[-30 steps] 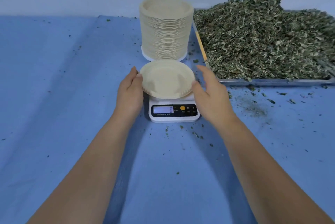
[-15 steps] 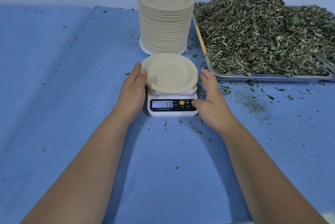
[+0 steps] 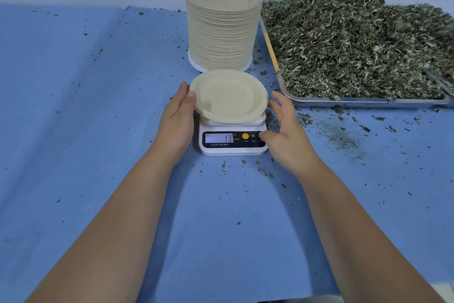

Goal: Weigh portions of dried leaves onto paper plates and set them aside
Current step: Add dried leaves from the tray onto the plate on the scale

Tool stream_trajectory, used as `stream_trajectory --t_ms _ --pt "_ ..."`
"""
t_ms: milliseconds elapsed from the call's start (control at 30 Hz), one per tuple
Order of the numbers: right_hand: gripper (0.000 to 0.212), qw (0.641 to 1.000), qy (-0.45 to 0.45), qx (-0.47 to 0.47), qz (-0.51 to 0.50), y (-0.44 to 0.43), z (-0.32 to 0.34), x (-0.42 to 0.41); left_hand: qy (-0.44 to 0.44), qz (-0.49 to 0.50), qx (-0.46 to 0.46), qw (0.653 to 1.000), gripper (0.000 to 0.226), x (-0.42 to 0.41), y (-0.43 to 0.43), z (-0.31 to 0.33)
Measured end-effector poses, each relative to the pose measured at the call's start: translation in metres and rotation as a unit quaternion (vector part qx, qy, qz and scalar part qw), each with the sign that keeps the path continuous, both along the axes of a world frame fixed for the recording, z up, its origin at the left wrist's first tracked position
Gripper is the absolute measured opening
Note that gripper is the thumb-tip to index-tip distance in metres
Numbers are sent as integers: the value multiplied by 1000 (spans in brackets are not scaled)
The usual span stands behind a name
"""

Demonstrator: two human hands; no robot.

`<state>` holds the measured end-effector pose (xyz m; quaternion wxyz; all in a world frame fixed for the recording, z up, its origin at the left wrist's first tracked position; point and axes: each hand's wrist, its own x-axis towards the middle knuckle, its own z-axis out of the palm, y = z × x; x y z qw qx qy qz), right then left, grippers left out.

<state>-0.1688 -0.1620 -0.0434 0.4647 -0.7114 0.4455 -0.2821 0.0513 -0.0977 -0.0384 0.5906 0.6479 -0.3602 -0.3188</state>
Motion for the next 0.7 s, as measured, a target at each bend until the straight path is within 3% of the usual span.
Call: stream_trajectory --t_ms 267,367,467,533,633,700 --pt "114 999 -21 11 31 -11 6 3 3 -1 -4 1000 64 0 1 0" --pt "114 999 -16 19 20 -12 6 4 5 1 -5 1000 66 -1 1 1" --pt "95 997 -54 25 -43 -9 10 5 13 9 -17 1000 58 -2 1 0" --pt "75 990 -70 -58 -106 -14 21 4 2 12 -24 1000 51 -2 0 -1" --pt "33 953 11 -246 -178 -38 46 1 -29 15 -13 999 56 -4 1 -3" --pt "19 923 112 -316 -188 -62 58 -2 -27 15 -19 999 53 -3 1 -2"
